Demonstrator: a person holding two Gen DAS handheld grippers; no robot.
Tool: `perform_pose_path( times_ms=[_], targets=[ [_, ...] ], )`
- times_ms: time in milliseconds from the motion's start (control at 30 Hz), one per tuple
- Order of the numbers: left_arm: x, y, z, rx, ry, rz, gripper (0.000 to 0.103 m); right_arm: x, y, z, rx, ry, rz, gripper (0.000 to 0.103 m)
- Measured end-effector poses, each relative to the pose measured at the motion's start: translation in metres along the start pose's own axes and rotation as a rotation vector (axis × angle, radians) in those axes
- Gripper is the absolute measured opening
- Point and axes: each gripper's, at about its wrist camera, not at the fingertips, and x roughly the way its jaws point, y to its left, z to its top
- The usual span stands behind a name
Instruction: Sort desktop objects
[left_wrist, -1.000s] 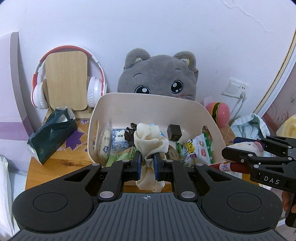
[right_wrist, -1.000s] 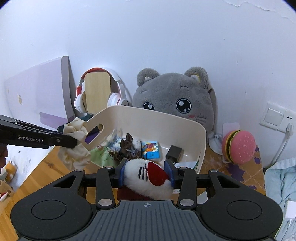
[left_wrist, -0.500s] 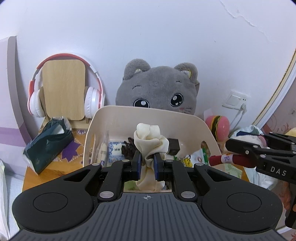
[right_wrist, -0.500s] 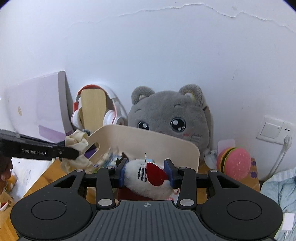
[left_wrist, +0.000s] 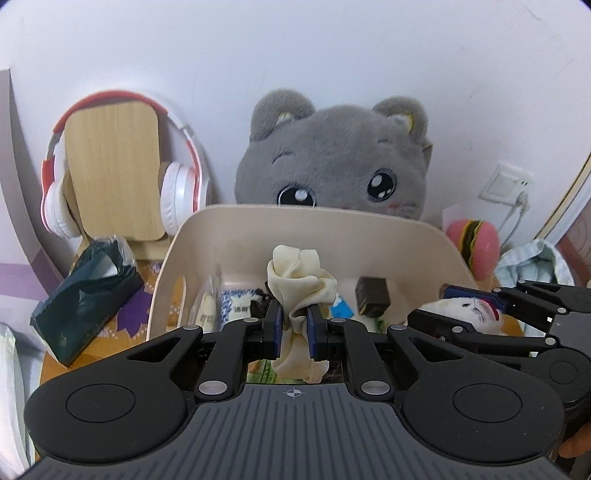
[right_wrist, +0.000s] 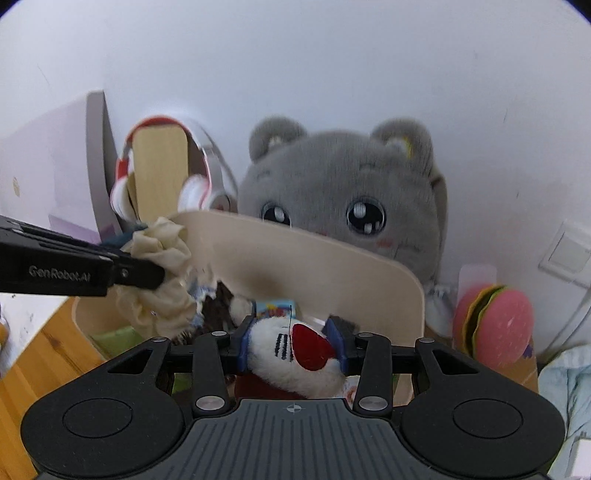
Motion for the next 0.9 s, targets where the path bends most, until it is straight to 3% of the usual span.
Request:
perform_pose_path(
  times_ms=[133,200,267,333,367,533,900],
  targets=[
    [0.009,0.005,-0.006,-0.015,0.025,0.014,0.015,0.008,-0.001,-0.008,-0.008,0.023,-0.014,0.041],
    [0.011,0.007,-0.008,-0.023,0.034,0.016,0.029,0.009,-0.002,-0.01,-0.01,0.035,-0.021,0.052],
    [0.011,0.008,-0.009,-0.029,0.031,0.012,0.061,0.009,-0.002,-0.012,-0.011,0.038,-0.028,0.057],
    [0.007,0.008,-0.011,-0.029,0.008,0.019,0.074,0.008,-0.003,-0.014,-0.002,0.042,-0.031,0.069],
    [0.004,0.009,-0.011,-0.028,-0.004,0.016,0.076,0.006,-0.004,-0.014,0.008,0.042,-0.032,0.079],
    [-0.006,0.011,-0.014,-0.026,-0.011,-0.001,0.079,-0.004,-0.008,-0.019,0.073,0.027,-0.032,0.103],
    [-0.051,0.02,-0.025,-0.006,-0.025,-0.005,0.079,-0.035,0.004,-0.027,0.112,0.023,-0.047,0.103]
  ],
)
